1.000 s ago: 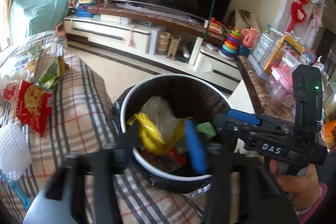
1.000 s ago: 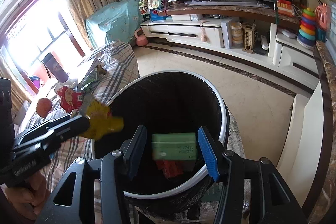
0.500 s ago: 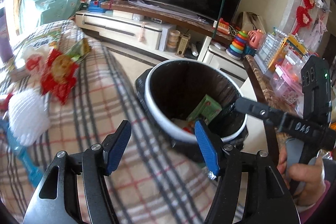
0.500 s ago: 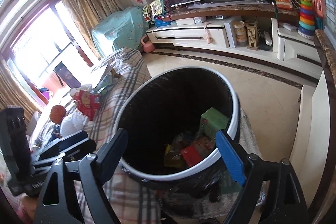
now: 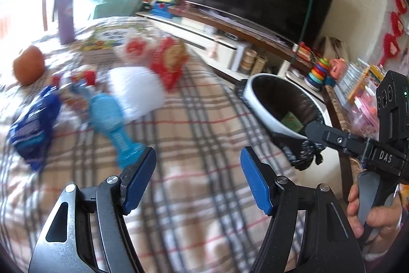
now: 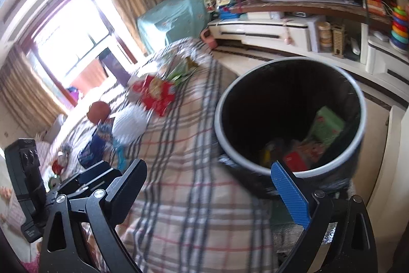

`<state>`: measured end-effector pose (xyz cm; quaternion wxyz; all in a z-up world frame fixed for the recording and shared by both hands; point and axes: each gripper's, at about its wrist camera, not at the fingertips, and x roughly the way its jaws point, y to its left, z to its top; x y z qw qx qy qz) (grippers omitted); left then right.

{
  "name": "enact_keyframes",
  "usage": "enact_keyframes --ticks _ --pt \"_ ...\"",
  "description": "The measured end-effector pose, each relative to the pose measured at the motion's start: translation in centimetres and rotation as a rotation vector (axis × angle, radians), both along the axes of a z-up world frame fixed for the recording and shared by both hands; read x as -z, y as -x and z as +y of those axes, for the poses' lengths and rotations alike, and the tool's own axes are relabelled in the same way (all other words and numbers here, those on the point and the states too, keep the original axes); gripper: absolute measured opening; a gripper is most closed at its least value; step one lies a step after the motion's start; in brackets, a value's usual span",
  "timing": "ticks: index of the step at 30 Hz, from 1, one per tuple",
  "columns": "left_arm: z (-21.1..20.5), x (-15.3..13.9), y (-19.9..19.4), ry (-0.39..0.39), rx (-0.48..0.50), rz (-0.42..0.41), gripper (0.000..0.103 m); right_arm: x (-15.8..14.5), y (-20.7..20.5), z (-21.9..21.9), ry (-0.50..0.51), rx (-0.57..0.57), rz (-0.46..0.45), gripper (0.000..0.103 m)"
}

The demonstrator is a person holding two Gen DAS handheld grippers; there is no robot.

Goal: Collect trash
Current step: 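Move both open grippers back over the bed items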

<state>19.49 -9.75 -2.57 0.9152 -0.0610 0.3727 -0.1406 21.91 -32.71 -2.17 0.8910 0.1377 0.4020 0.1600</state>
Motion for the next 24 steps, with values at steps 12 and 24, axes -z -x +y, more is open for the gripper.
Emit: enact_keyframes --ticks 12,24 --pt "7.7 0.6 2.4 -0.009 -0.163 -0.016 0.075 1.2 -0.2 7.1 0.019 -0.115 -0.038 0.103" --pt "14.4 1.9 3.5 0.000 -0.304 0.006 0.075 1.0 -2.0 11.0 0.103 -0.101 -0.074 0.103"
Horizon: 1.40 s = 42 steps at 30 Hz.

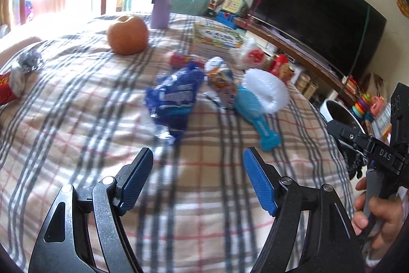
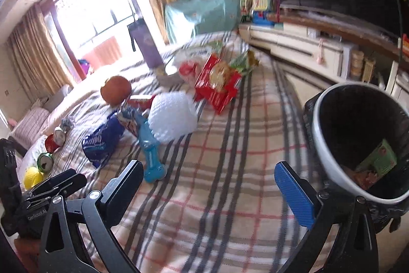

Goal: Collect trash
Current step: 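Move both open grippers back over the bed items, then close the left gripper on the blue Ampo chip bag while the right gripper grasps the white foam net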

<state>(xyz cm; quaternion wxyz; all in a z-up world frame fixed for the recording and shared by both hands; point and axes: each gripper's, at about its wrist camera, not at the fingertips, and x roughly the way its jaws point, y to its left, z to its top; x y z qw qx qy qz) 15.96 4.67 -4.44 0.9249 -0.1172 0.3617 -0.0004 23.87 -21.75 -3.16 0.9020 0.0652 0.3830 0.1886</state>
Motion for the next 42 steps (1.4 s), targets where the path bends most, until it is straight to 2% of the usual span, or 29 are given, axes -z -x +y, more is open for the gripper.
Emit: enact_keyframes --ticks 4,6,14,17,21,22,24,28,36,42 --pt "1.2 0.5 -0.7 -0.003 -0.035 0.016 0.075 0.5 -1.2 0.5 -0.037 0.034 0.018 0.103" --pt "1.6 0.8 -1.3 -0.006 -0.037 0.030 0.075 0.8 -1.7 1.0 -0.076 0.015 0.031 0.103" --pt "2.9 0.5 -3.8 -0.003 -0.049 0.023 0.076 1.2 -3.7 3.1 -0.125 -0.024 0.034 0.099" --pt "3.1 0.3 -5.1 -0.005 -0.045 0.007 0.076 1.7 -5.0 3.7 -0.142 -0.028 0.052 0.092" --pt "3.1 0.8 -6.5 0.002 -0.036 0.002 0.074 3.1 -6.8 4.4 -0.184 -0.042 0.125 0.077" --pt "3.1 1.1 -6.8 0.014 -0.026 0.006 0.063 3.2 -6.9 4.6 -0.183 -0.047 0.128 0.064" --pt "2.9 1.5 -7.2 0.030 -0.005 0.022 0.047 3.2 -6.7 4.8 -0.182 -0.055 0.116 0.052" --pt "2.4 1.1 -6.8 0.019 0.006 0.004 0.036 2.8 -5.7 4.3 -0.191 -0.048 0.072 0.032" --pt "0.9 0.2 -4.8 0.074 0.031 -0.017 0.033 1.9 -3.6 1.9 -0.207 -0.024 0.054 0.025" --pt "-2.4 -0.3 -3.8 0.084 0.111 -0.020 0.033 1.1 -1.6 0.1 -0.207 -0.021 0.041 0.025"
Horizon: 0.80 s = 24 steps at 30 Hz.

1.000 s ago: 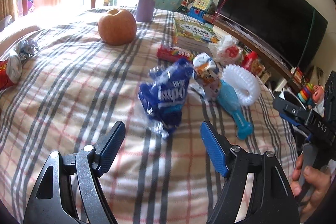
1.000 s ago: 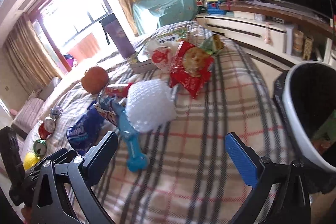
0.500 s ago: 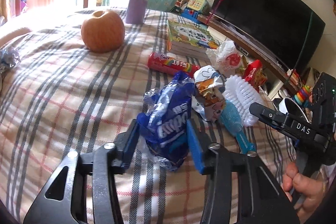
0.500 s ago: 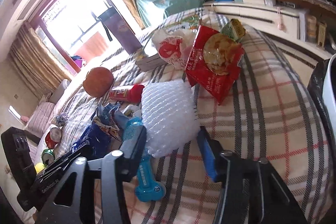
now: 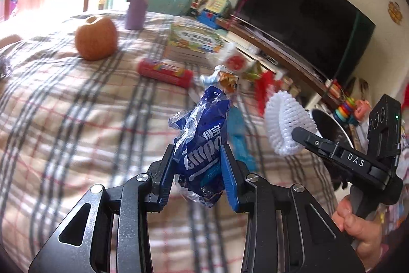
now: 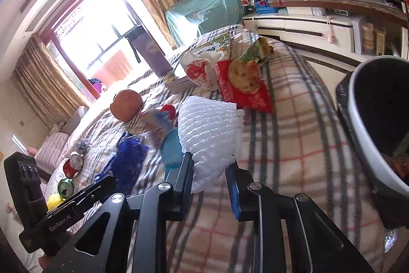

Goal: Collect trash
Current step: 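Close the left gripper on the blue Ampo chip bag while the right gripper grasps the white foam net, then carry the blue chip bag and white foam net over the bin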

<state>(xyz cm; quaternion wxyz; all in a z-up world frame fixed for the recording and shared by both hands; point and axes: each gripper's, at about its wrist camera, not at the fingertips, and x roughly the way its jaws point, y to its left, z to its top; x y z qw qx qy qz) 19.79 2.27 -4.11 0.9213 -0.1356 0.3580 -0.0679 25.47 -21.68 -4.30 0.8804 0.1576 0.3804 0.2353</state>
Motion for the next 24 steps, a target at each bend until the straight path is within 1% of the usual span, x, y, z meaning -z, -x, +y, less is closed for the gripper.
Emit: enact_keyframes --ticks 8,13,24 --pt "-4.1 -0.8 0.4 -0.002 0.095 -0.008 0.033 -1.0 2.4 -3.6 0.024 0.054 -0.035 0.025" --pt "-6.3 -1.2 0.2 0.001 0.148 -0.009 0.033 -1.2 3.2 -6.1 0.032 0.098 -0.038 0.025" --pt "-10.9 -1.7 -0.3 0.001 0.248 -0.009 0.033 -1.5 4.5 -10.1 0.058 0.166 -0.049 0.025"
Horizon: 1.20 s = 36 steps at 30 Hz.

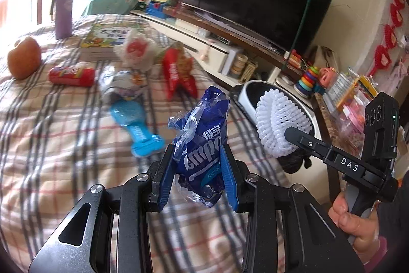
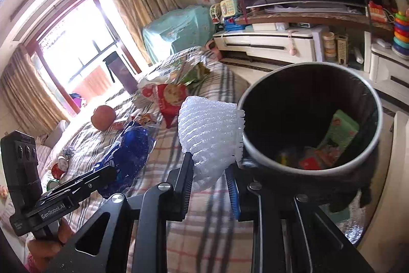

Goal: Collect trash
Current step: 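Carry the blue chip bag and white foam net over the bin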

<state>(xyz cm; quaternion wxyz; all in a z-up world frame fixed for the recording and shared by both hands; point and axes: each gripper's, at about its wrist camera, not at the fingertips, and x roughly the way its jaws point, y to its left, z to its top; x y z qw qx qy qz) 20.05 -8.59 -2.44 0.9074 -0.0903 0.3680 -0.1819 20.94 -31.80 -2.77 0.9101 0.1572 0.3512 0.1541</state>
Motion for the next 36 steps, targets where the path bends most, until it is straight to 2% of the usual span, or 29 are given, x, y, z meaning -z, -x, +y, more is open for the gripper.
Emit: enact_keyframes --ticks 22,36 --pt "-7.3 -1.2 -1.8 -0.025 0.137 -0.009 0.033 -0.8 0.4 -7.4 0.030 0.120 -0.018 0.025" --pt "-10.8 -2.0 -3.5 -0.044 0.193 -0.023 0.033 -0.6 -0.5 -9.6 0.056 0.147 -0.009 0.025"
